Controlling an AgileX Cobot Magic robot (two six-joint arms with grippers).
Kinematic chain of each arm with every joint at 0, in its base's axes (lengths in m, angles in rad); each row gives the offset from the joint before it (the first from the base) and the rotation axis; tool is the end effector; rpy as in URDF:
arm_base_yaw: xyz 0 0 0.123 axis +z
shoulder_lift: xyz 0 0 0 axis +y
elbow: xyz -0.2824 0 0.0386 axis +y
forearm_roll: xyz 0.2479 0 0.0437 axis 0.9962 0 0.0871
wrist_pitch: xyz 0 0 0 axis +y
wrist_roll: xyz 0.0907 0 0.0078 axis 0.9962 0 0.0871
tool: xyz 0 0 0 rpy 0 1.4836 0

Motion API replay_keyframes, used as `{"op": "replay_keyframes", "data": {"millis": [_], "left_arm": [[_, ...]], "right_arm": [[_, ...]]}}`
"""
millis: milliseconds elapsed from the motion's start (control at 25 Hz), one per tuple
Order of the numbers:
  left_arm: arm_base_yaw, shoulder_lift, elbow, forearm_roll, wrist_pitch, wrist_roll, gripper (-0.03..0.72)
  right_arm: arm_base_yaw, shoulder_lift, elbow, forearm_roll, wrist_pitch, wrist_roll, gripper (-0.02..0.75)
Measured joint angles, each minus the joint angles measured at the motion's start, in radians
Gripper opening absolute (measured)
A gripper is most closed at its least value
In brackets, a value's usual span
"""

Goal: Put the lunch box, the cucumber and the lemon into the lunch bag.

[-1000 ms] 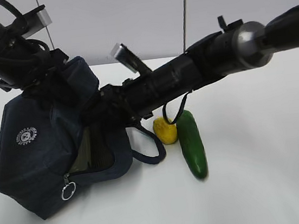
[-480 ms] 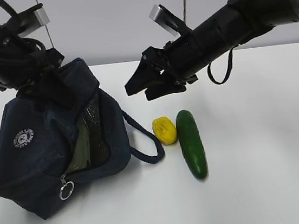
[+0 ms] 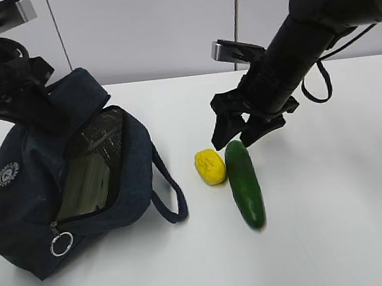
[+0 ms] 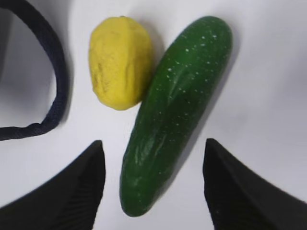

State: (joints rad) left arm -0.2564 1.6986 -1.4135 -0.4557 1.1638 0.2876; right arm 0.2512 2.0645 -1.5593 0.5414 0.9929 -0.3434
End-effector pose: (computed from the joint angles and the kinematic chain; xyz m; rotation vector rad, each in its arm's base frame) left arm 0.3243 -0.1231 0.2897 0.5762 2.8039 -0.6308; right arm 0.4016 0.1437 0.1917 -0.4742 2.8458 0.6882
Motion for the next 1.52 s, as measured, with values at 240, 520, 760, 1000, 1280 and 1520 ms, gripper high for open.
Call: {"op": "replay_keyframes", "data": {"millis": [240, 520, 760, 1000, 1280, 1520], "left_arm": [[0.0, 0.0, 0.0, 0.001, 0.001, -0.002, 0.017], [0.0, 0.0, 0.0, 0.003, 0.005, -0.002, 0.017], [0.0, 0.0, 0.0, 0.011, 0.008, -0.002, 0.017], [0.0, -0.001, 0.0, 0.015, 0.019, -0.002, 0.017], [0.0, -0.001, 0.0, 0.017, 0.021, -0.002, 0.017], [0.0, -0.001, 0.0, 0.017, 0.022, -0.002, 0.017]], "right_arm": [[0.0, 0.0, 0.0, -0.152, 0.023, 0.116, 0.478], [0.009, 0.049, -0.004, -0.169, 0.027, 0.158, 0.477], [0.043, 0.099, -0.004, -0.169, 0.001, 0.181, 0.477], [0.06, 0.153, -0.005, -0.171, -0.023, 0.208, 0.477], [0.06, 0.154, -0.005, -0.202, -0.057, 0.258, 0.432], [0.06, 0.154, -0.017, -0.229, -0.036, 0.271, 0.317]]}}
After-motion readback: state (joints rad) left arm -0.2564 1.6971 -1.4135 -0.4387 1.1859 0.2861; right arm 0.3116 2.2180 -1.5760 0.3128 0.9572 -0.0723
